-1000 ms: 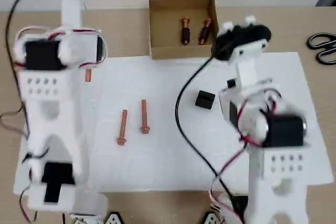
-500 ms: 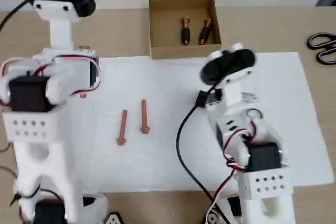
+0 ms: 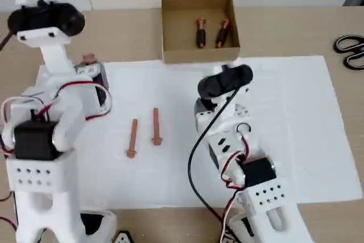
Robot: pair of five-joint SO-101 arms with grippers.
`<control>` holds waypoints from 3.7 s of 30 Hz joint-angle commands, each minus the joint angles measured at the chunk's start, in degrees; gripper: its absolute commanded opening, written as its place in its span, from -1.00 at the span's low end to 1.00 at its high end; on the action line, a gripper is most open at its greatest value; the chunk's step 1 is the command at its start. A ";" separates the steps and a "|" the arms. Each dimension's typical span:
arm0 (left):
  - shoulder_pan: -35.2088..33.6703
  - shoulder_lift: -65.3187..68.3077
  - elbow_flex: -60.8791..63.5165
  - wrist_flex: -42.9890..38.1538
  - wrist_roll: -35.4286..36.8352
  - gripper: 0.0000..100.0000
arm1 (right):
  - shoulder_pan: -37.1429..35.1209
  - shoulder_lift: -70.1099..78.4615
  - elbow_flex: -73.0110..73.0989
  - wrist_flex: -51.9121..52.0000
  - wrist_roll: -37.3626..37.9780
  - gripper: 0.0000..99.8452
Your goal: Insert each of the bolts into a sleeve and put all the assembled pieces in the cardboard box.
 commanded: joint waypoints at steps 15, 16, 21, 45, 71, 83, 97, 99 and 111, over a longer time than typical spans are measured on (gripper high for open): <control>11.69 -8.35 16.13 -19.16 6.42 -0.99 | -8.48 -1.36 25.05 -49.89 -0.35 -0.99; 11.69 -8.09 16.13 -19.60 6.51 -0.99 | -9.01 -1.36 25.58 -49.98 -0.35 -0.99; 11.78 -8.44 17.71 -25.23 6.51 -0.99 | -10.68 -1.36 26.99 -49.71 -0.35 -0.99; 20.75 -8.62 34.15 -47.12 10.20 -0.99 | -11.82 -1.27 26.64 -44.79 -4.57 -0.99; 21.19 -8.62 42.42 -51.69 8.79 -0.99 | -14.20 -1.27 26.73 -44.79 -4.48 -0.99; 24.35 -8.62 42.07 -49.93 8.88 -0.99 | -14.02 -1.27 26.73 -44.79 -4.48 -0.99; 24.18 -8.62 42.07 -45.10 8.53 -0.99 | -14.02 -1.27 26.73 -44.79 -4.48 -0.99; 24.18 -8.62 42.07 -44.92 8.53 -0.99 | -14.02 -1.27 26.73 -44.79 -4.48 -0.99; 24.44 -14.59 41.19 -35.96 8.00 -0.99 | -13.93 -1.27 26.73 -44.79 -4.48 -0.99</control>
